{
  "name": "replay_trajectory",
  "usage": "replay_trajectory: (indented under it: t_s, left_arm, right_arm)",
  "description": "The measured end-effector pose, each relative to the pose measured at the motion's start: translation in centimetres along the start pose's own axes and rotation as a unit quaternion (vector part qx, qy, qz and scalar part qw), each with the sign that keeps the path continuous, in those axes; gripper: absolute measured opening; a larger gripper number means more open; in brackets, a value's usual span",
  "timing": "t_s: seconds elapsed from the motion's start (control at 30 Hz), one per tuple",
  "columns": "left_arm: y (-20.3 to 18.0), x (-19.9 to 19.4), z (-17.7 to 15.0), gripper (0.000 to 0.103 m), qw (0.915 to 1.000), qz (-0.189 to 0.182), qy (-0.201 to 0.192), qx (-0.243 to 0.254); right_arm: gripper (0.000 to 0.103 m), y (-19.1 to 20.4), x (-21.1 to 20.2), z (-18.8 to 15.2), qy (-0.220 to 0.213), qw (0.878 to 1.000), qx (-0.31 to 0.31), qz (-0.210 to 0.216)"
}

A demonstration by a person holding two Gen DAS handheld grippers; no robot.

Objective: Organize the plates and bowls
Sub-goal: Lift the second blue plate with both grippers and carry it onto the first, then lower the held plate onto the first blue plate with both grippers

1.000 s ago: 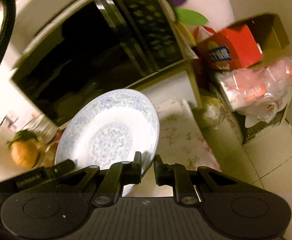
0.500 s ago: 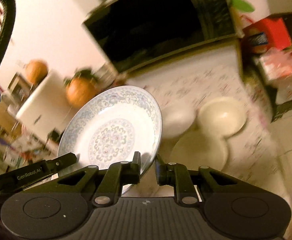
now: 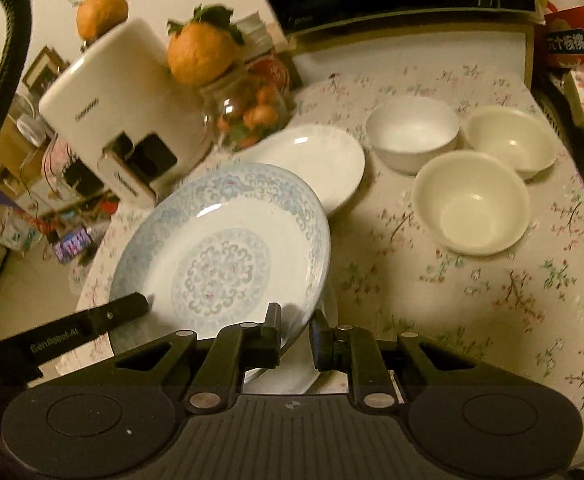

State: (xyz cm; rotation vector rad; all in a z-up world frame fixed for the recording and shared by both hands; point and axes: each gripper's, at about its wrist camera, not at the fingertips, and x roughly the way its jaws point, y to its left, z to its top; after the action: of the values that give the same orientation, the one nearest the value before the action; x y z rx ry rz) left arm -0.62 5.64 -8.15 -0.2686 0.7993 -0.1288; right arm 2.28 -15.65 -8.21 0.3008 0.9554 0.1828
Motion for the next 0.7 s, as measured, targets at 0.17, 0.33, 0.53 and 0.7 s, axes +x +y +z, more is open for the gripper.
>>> replay_trajectory:
  t_s: [0.17,0.33,0.53,0.7]
  left_arm:
    - [0.4,0.2,-0.9,0.008,0.9999,0.005,0.011,-0.003]
    - [0.6,0.3,-1.3,0.008,0.9998,0.005,0.017,-0.004]
    - [0.9,0.9,-1.6,0.008,0.9994,0.012,0.033,-0.007]
    - [1.5,1.2,-2.0,0.009,0.9988,0.017,0.044,-0.008]
  right_arm:
    - [0.016,0.4,0.5,-1.2,0.014,1.000,-0.009,-0.001]
    - [0.016,0.4,0.8,-1.5,0.018,1.000,-0.011,-0.005]
    - [0.016,0.4,1.3,-2.0,0.030,0.999,-0.012,-0.008]
    - [0.016,0.5,2.0,-2.4,0.044,0.999,-0.012,-0.009]
